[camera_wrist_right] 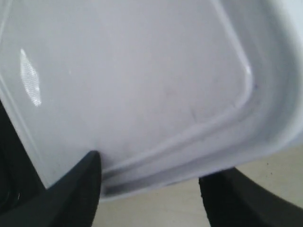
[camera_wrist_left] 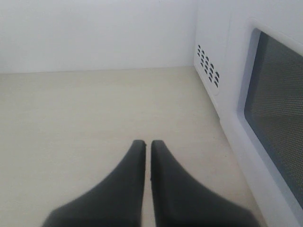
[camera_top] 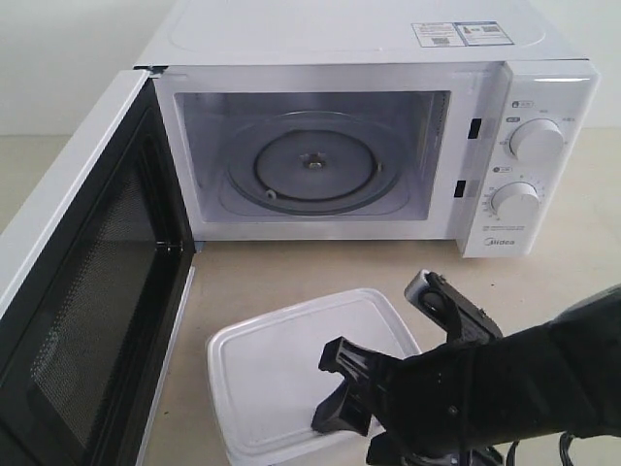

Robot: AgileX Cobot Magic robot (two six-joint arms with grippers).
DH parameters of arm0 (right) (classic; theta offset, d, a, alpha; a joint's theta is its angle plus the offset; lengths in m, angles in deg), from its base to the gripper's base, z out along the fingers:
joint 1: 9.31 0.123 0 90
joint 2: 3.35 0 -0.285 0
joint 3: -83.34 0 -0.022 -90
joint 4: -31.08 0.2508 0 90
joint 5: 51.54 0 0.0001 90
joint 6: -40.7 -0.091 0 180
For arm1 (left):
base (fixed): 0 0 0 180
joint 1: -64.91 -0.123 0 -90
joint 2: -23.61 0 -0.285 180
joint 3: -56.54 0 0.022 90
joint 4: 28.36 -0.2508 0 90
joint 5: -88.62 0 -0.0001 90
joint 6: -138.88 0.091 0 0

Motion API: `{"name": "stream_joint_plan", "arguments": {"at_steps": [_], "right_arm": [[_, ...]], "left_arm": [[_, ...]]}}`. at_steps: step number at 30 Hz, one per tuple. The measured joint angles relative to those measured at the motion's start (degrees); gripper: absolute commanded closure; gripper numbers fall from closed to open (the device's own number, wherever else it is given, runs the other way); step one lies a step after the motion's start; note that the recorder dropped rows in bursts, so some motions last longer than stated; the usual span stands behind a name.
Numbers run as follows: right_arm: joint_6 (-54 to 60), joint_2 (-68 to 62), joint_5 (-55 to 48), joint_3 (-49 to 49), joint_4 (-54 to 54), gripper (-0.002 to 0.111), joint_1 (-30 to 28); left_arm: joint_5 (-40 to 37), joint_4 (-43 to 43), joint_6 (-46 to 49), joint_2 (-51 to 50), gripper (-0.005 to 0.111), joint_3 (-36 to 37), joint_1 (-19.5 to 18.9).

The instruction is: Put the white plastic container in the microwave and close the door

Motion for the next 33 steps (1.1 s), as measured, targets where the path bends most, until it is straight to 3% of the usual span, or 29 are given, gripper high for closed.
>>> {"name": "stream_joint_plan", "arguments": {"at_steps": [10, 24, 33], "right_arm": [[1.12, -0.28, 6.95, 3.62, 0.0, 0.056, -2.84], [8.83, 6.81, 7.65, 4.58, 0.0, 0.056, -14.93], [8.19, 9.44, 1.31, 1.18, 0.09, 0.056, -12.91]], "left_arm": [[0.0, 0.0, 0.0, 0.0, 0.102, 0.0, 0.0], [0.0, 0.0, 0.0, 0.0, 0.102, 0.0, 0.0], [0.0, 0.0, 0.0, 0.0, 0.102, 0.0, 0.0]]}}
